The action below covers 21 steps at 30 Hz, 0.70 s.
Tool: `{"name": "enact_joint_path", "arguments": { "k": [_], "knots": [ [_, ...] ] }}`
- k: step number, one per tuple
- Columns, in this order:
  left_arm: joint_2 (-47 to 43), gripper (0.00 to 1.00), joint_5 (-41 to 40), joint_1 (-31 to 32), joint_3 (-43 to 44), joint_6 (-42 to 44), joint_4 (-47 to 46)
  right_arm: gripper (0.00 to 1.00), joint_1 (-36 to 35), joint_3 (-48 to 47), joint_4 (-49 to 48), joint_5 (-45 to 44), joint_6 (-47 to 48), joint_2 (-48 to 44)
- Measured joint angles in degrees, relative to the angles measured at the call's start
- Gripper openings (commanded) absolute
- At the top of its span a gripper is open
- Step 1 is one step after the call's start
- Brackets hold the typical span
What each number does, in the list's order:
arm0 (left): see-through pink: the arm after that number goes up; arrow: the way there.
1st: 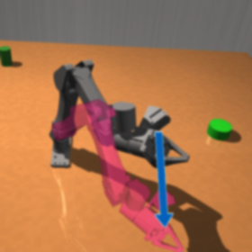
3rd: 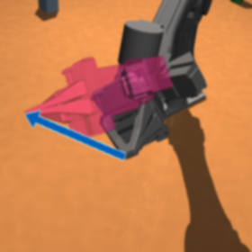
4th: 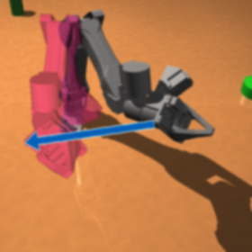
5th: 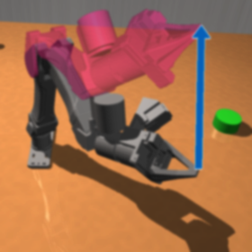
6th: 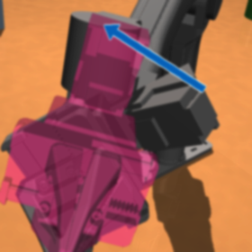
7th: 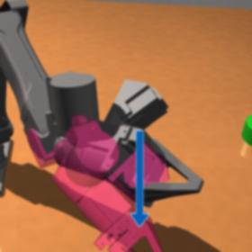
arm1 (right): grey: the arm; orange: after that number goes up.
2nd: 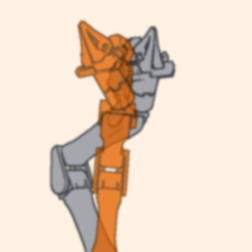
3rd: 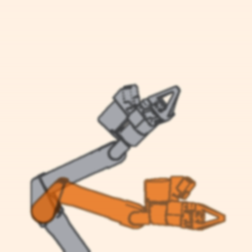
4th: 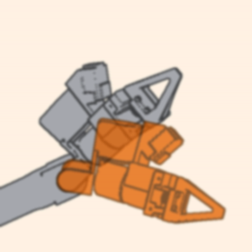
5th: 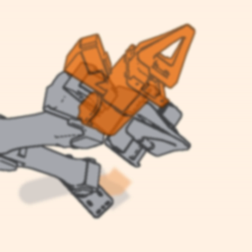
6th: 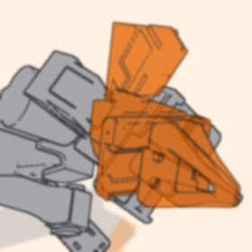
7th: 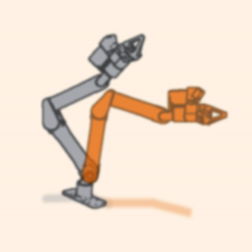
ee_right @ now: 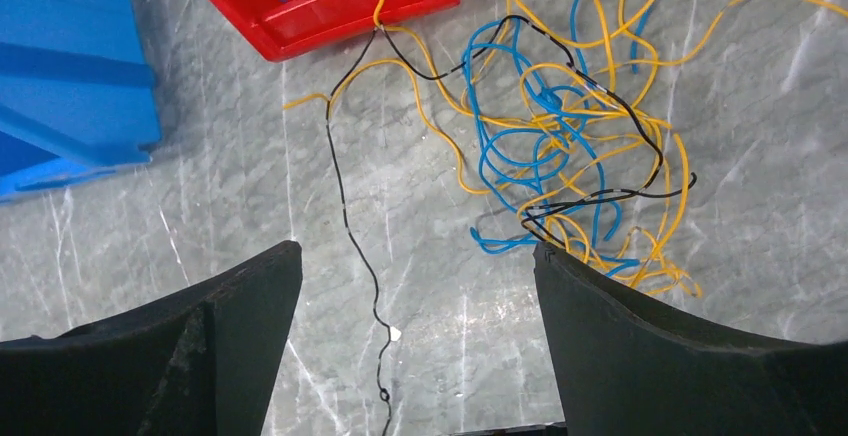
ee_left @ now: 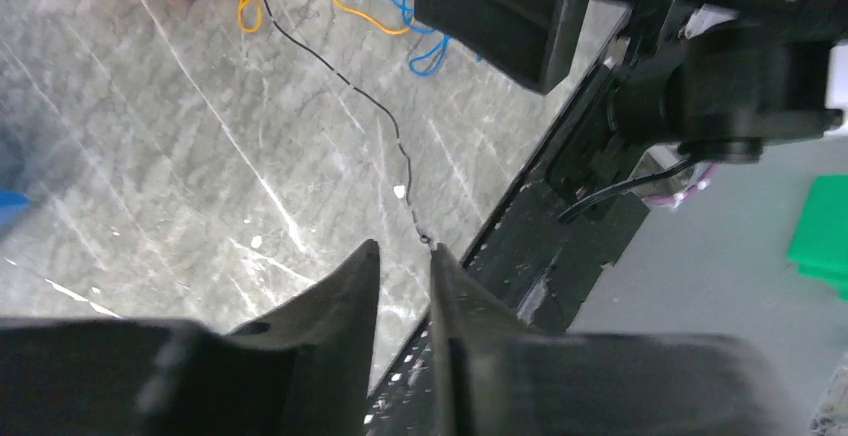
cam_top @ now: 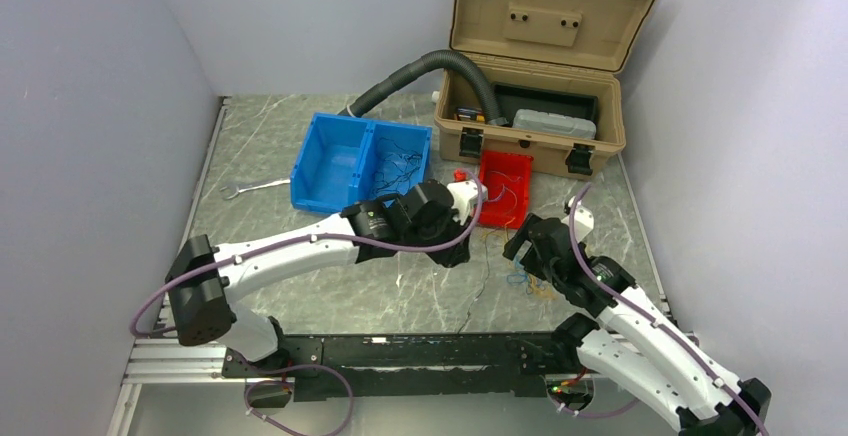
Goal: Untangle the cables
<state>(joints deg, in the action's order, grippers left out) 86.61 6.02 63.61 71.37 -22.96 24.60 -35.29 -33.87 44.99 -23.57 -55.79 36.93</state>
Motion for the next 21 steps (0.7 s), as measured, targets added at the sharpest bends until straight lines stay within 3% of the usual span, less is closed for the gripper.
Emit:
{"name": "enact_joint_path", "arguments": {
  "k": [2, 6, 11, 21],
  "knots": [
    [-0.8, 0.72, -0.2, -0.6, 0.0, 0.1, -0.3, 0.89, 0.0, 0.2, 0.0, -0.1, -1.8, 0.6],
    [2.8, 0.89, 0.3, -0.7, -0.5, -2.1, -2.1, 0.89, 0.0, 0.0, 0.9, -2.6, -4.4, -2.5],
    [8.1, 0.93, 0.3, -0.2, -3.7, -4.1, -5.3, 0.88, 0.0, -1.8, 3.2, -6.0, -5.2, -7.0],
    [15.5, 0.87, -0.1, 1.2, -4.2, -6.4, -11.8, 0.87, 0.0, -3.7, 4.5, -7.4, -5.2, -9.6]
  ]
}}
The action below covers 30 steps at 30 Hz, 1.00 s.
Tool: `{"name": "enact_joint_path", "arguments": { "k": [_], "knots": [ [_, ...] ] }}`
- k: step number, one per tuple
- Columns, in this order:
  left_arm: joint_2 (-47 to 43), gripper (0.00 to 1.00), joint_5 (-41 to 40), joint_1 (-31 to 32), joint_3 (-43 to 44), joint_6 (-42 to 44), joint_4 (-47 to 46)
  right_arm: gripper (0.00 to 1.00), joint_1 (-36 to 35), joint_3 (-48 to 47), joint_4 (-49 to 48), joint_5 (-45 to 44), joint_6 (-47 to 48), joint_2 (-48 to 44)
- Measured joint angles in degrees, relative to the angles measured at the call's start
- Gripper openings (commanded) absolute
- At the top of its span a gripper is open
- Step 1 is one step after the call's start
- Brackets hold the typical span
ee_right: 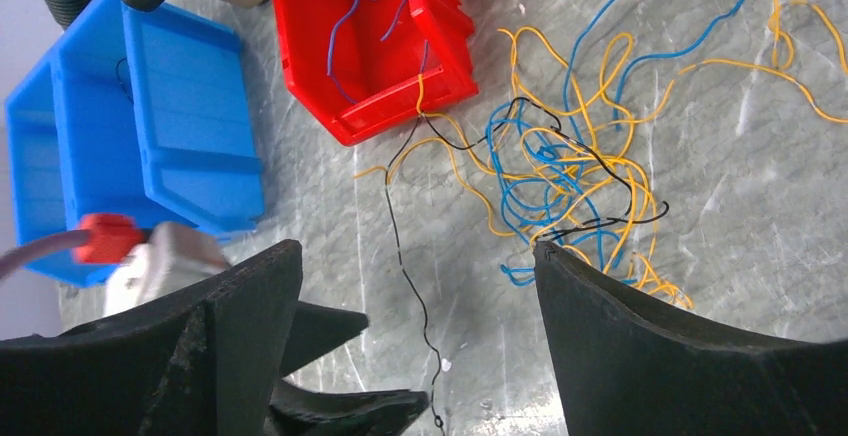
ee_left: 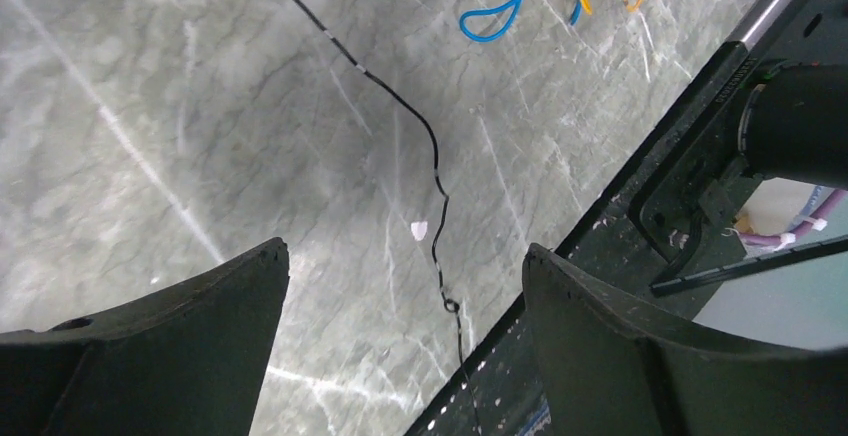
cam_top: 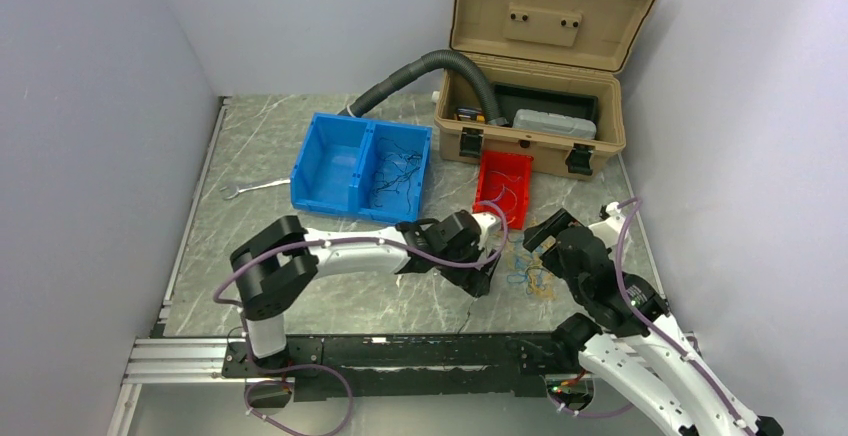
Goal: Untangle the cables
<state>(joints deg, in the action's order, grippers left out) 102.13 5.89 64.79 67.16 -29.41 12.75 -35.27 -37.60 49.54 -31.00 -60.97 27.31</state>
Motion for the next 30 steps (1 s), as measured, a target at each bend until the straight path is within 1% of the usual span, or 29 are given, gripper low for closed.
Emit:
{"name": "enact_joint_path", "arguments": {
  "k": [1, 5, 7, 10, 12, 14, 15, 20, 23, 25, 28, 30],
  "knots": [
    [1.2, 0.85, 0.5, 0.3, 0.1, -0.3, -0.8, 0.87, 0.0, -0.2, 0.2, 0.0, 0.0, -0.1],
    [6.1, 0.83, 2.3, 1.1, 2.4, -0.7, -0.5, 0.87, 0.0, -1.2, 1.0, 0.1, 0.1, -0.5],
    [8.2, 0.77, 2.5, 1.6, 4.0, -0.9, -0.2, 0.87, 0.0, -1.9, 1.5, 0.2, 0.1, -0.6],
    [9.2, 0.57, 3.3, 2.1, 5.9, -1.7, -0.3, 0.86, 0.0, -2.6, 2.1, 0.6, 0.1, -1.4],
    [10.8, 0.40, 3.5, 2.3, 7.4, -2.1, -0.1, 0.86, 0.0, -3.0, 3.0, 0.9, 0.0, -2.3],
    [12.9, 0.11, 3.8, 2.4, 9.2, -2.6, -0.1, 0.86, 0.0, -3.3, 4.0, 1.1, 0.0, -3.3],
    [13.9, 0.01, 3.8, 2.4, 9.8, -2.6, -0.2, 0.86, 0.0, -3.5, 4.3, 1.3, 0.1, -3.7],
    [12.5, 0.00, 2.2, 2.4, 8.0, -3.0, -0.9, 0.88, 0.0, -3.3, 4.6, 3.2, 0.3, -3.7],
    [6.2, 0.00, -0.2, 2.5, 4.2, -2.3, 2.2, 0.89, 0.0, -0.9, 4.0, 5.4, 0.3, -3.0],
    [1.5, 0.00, -1.8, 2.5, 3.9, -1.2, 4.6, 0.89, 0.0, 1.8, 3.2, 7.3, 0.4, -2.4],
    [-4.7, 0.00, -3.3, 2.4, 5.8, 1.0, 8.5, 0.89, 0.0, 5.3, 1.3, 9.4, 0.3, 0.9],
    [-6.8, 0.00, -3.9, 2.1, 8.7, 2.3, 11.0, 0.89, 0.0, 7.0, -0.7, 10.6, 0.3, 4.4]
  ]
}}
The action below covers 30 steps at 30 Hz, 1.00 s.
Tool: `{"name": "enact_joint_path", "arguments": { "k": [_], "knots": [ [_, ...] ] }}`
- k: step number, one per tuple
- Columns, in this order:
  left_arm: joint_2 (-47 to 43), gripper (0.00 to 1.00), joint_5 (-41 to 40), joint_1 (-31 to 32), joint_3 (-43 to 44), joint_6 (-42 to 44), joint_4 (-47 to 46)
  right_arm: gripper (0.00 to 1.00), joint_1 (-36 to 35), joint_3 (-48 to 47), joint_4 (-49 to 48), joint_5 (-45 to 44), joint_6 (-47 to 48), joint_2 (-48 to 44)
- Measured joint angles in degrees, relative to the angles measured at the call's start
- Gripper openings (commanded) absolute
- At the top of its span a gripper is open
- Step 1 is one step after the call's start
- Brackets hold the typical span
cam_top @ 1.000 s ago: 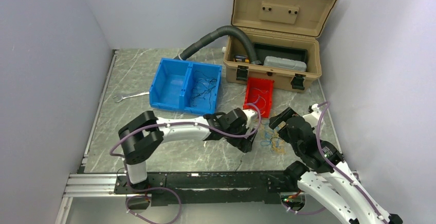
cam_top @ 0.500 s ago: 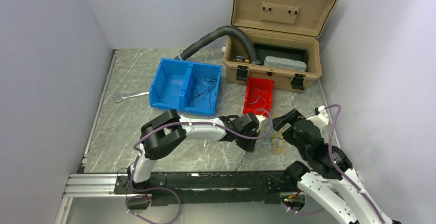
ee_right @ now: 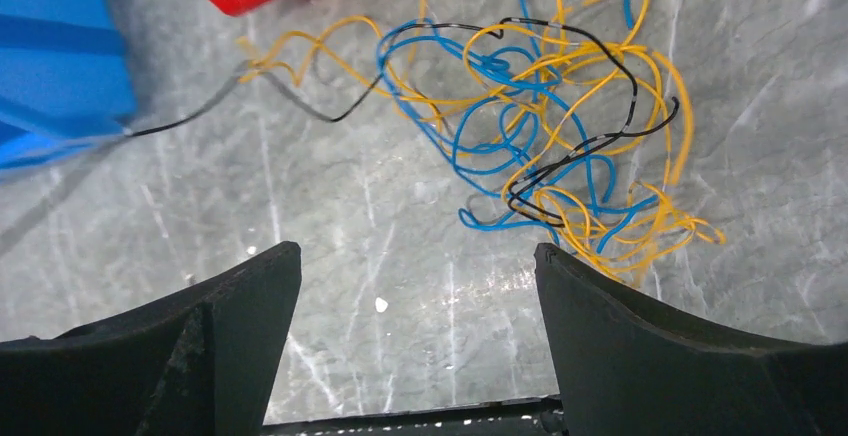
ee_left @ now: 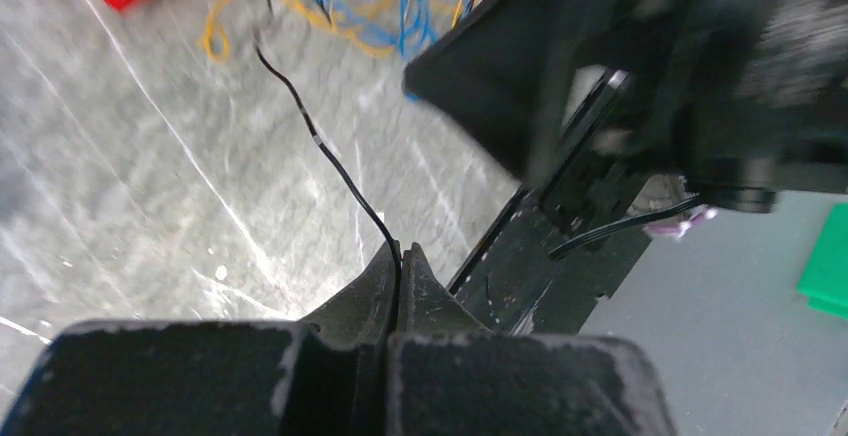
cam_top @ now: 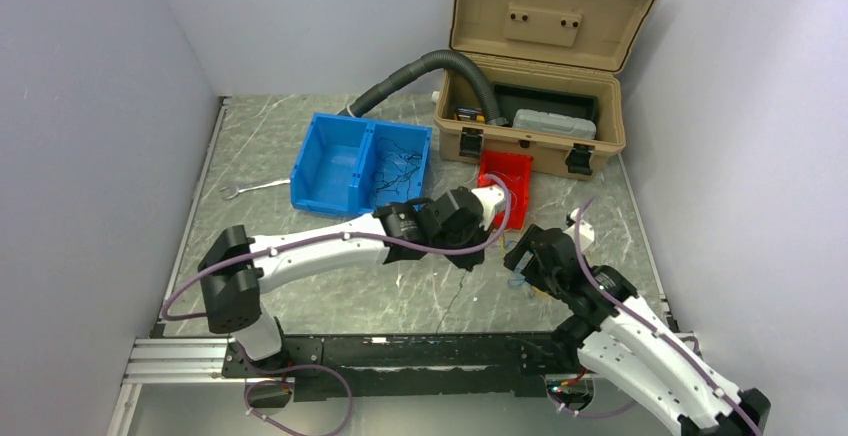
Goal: Untangle the cables
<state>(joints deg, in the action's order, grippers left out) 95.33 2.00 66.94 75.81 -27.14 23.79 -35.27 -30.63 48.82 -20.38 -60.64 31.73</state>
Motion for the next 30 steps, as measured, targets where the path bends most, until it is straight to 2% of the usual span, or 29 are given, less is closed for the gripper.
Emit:
{"name": "enact_joint_path", "arguments": {
  "k": [9, 20, 25, 30],
  "knots": [
    [-4.5, 0.00, 0.2, -3.6, 11.9, 5.5, 9.2, 0.83, 1.5, 4.7, -6.4, -1.7, -3.8, 9.1],
    [-11.2, 0.00, 5.6, -11.2, 24.1, 10.3, 20.1, 0.82, 12.8, 9.1, -8.1, -2.3, -10.3, 10.5],
    [-17.6, 0.00, 5.7, -18.6, 24.5, 11.0, 24.3, 0.80, 16.9, 9.1, -7.0, -3.9, -12.5, 9.4],
    [-23.3, 0.00, 2.2, -27.9, 24.5, 11.3, 27.4, 0.81, 20.7, 8.2, -3.4, -6.7, -14.4, 8.9]
  ]
}}
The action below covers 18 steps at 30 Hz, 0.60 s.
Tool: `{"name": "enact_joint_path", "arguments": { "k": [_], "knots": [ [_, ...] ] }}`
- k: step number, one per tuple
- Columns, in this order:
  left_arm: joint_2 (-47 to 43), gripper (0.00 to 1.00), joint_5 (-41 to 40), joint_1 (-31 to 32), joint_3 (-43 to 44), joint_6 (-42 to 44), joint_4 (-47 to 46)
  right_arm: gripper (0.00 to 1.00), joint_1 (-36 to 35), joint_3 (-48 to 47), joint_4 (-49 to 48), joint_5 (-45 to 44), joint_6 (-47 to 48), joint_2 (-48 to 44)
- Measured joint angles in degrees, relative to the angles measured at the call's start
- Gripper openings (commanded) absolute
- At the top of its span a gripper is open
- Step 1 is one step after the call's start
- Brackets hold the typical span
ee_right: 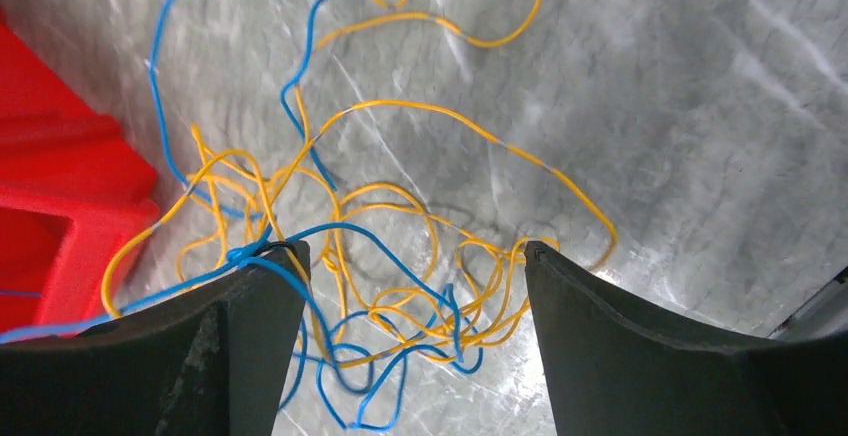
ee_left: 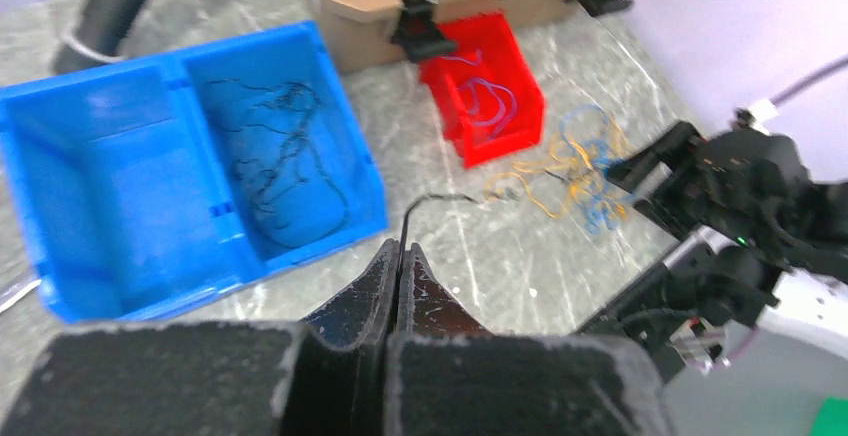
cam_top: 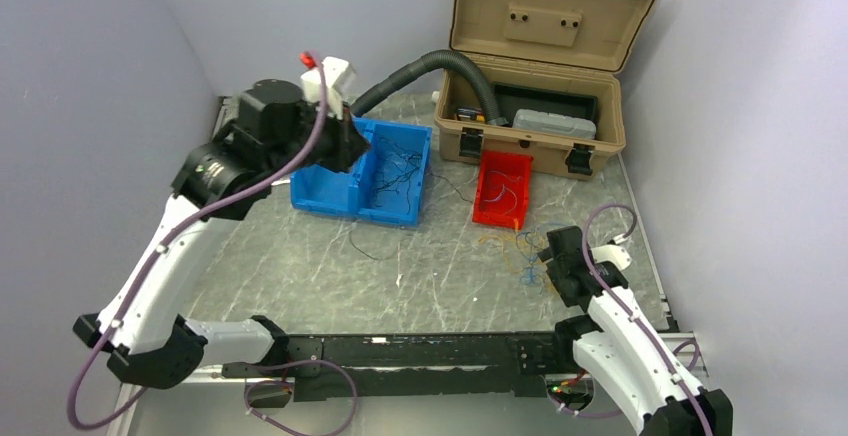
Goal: Untangle the cables
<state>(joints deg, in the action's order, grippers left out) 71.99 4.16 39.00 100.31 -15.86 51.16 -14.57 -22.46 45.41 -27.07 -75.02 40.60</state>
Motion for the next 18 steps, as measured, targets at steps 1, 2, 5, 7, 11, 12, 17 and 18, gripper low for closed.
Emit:
{"name": "enact_joint_path", "arguments": {
  "k": [1, 2, 5, 7, 11, 12, 17, 18],
  "knots": [
    [-0.8, 0.00, -0.4, -1.8, 0.0, 0.2, 0.4, 0.81, 0.4, -0.3, 0.4, -0.3, 0.0, -0.2],
    [-1.5, 0.00, -0.3, -3.5, 0.0, 0.5, 0.6, 0.81, 0.8, -0.9, 0.8, -0.9, 0.0, -0.5],
    [-2.0, 0.00, -0.1, -6.6, 0.7, 1.3, 1.4, 0.82, 1.3, -2.6, 1.2, -1.8, 0.3, -0.9],
    [-1.0, 0.00, -0.1, -7.7, 2.5, 1.6, 2.5, 0.82, 1.5, -3.7, 1.2, -2.5, 0.5, -0.8],
    [0.7, 0.00, -0.9, -10.7, 6.2, 1.8, 4.8, 0.82, 2.3, -4.8, 1.5, -3.0, 0.7, -0.8],
    [1.1, 0.00, -1.6, -12.1, 7.7, 2.0, 5.7, 0.82, 2.7, -4.8, 1.7, -3.0, 0.7, -1.1],
    [0.4, 0.00, -4.1, -20.5, 11.9, 3.1, 8.0, 0.82, 4.9, -4.8, 2.1, -3.1, 2.0, -4.2],
    [-0.5, 0.00, -4.2, -22.7, 11.7, 3.2, 8.1, 0.82, 5.3, -4.8, 2.2, -3.3, 2.6, -4.7]
  ]
}}
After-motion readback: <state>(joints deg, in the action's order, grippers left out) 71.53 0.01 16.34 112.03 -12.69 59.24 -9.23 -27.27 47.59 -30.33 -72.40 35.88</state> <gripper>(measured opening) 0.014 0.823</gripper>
